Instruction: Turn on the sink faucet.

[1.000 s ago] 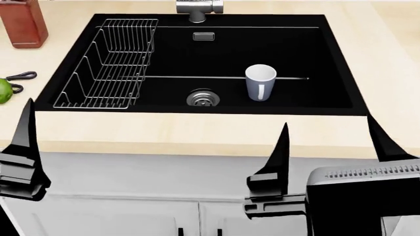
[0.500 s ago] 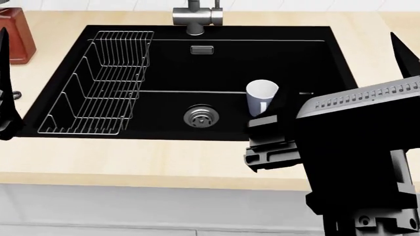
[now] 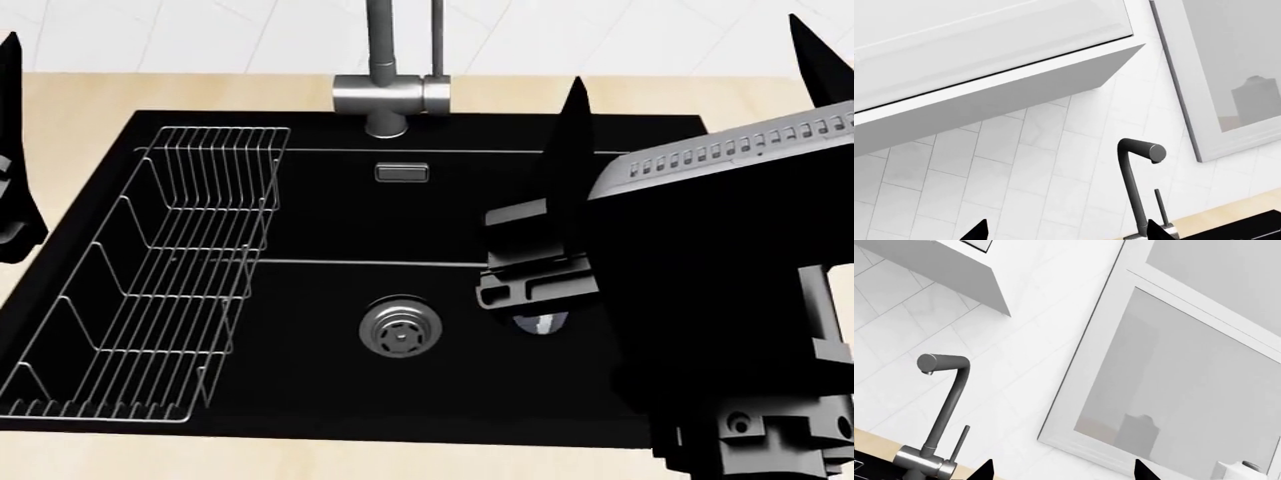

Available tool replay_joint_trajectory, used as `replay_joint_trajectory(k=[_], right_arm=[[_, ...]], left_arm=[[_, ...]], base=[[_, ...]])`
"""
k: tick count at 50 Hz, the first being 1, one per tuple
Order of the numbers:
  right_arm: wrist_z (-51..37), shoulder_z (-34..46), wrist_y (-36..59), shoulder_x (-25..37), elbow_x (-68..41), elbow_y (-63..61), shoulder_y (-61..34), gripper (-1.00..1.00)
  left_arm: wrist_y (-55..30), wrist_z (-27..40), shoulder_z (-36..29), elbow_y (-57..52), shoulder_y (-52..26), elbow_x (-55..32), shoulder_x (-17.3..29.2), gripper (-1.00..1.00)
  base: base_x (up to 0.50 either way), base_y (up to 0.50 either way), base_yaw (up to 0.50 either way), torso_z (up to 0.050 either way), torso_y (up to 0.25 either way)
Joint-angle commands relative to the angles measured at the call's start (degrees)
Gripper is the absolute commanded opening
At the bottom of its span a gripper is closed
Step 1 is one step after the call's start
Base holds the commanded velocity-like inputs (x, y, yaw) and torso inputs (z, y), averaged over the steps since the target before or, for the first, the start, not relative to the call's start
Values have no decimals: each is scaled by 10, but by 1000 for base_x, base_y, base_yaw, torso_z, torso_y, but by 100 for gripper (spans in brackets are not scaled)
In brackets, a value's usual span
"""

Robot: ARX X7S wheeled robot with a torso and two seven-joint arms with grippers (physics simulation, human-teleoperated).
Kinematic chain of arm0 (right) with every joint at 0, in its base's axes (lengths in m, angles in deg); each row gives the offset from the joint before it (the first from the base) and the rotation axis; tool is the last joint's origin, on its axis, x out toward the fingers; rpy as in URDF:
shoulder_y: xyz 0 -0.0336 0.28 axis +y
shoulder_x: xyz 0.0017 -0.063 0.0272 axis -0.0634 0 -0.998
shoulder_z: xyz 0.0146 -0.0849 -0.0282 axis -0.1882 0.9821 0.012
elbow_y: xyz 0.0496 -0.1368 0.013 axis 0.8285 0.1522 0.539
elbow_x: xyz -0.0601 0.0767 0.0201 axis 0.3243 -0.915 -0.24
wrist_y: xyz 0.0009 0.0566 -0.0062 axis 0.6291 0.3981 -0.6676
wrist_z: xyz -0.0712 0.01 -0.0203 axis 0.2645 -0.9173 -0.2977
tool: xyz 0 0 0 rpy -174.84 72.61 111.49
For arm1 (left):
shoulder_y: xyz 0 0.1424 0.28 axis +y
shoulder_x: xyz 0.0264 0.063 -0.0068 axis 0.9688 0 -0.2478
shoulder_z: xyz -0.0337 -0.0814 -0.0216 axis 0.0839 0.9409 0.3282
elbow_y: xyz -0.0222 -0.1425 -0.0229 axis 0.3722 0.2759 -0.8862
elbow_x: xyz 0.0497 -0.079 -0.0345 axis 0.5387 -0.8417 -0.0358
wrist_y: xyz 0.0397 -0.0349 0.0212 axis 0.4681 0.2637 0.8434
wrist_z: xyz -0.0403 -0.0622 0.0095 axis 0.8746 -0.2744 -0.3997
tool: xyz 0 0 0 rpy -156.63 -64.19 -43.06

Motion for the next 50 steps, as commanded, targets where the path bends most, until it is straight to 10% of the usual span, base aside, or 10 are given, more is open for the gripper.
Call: replay_joint_trajectory(k=[1,31,50], right_arm=[[18,-3,-1,-6,16,4,-5,100],[9,-34,-32,-19,0,18,26,100],[-20,-93,-82,-49,-86,66,26,100]], left_arm=[[-1,18,-8,5,-5,-23,8,100],[5,53,-3,13,-3,-64,15,100],[33,61,0,30,20,-82,29,100]], base=[[500,0,0,50,25],[500,0,0,49,26],[15,0,0,0,0]])
